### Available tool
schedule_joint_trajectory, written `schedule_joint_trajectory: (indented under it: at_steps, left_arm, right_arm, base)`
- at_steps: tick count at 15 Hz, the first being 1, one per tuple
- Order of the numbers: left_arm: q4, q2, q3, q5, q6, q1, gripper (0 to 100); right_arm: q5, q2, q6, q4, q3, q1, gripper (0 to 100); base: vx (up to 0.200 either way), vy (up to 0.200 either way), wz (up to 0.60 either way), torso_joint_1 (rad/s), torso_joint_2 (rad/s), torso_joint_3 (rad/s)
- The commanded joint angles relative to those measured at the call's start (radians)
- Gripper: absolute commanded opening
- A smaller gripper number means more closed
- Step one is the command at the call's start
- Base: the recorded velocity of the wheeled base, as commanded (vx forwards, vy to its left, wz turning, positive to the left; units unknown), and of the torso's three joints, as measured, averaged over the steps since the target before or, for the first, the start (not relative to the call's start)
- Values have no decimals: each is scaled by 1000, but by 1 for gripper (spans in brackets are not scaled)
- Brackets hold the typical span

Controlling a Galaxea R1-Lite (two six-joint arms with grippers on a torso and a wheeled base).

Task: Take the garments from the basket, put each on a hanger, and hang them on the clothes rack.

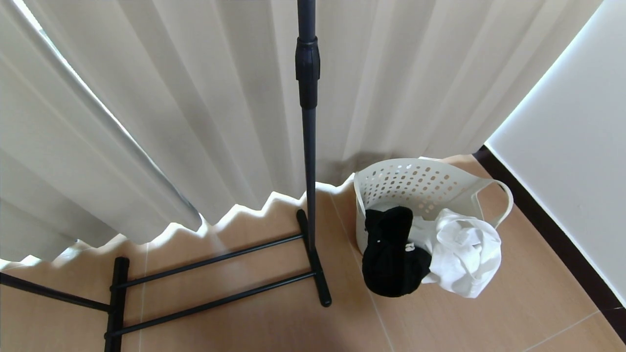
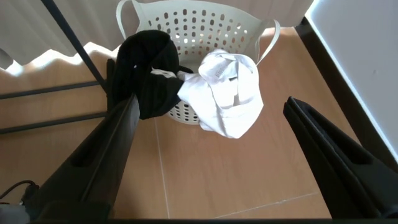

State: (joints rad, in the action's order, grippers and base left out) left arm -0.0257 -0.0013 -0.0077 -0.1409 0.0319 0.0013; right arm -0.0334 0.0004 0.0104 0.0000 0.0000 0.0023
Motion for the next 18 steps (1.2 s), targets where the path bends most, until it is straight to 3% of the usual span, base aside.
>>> schedule_joint_trajectory:
  at_steps: [1, 10, 16, 18]
  left_arm:
    - [0, 1, 0, 0, 0, 0, 100]
    - [0, 1, 0, 0, 0, 0, 100]
    - [0, 1, 0, 0, -1, 0, 100]
    - [1, 1, 2, -5, 0, 0, 100]
  right_arm:
    - [0, 0, 0, 0, 0, 1, 100]
    - [0, 1, 2, 0, 0, 1, 100]
    - [0, 0, 2, 0, 0, 1, 100]
    - [-23, 9, 39, 15, -5, 1, 100]
  base:
    - [0, 0, 0, -2, 2, -207]
    - [0, 0, 0, 3, 4, -195]
    - [0, 0, 0, 1, 1, -59]
    - [0, 0, 0, 0, 5, -127]
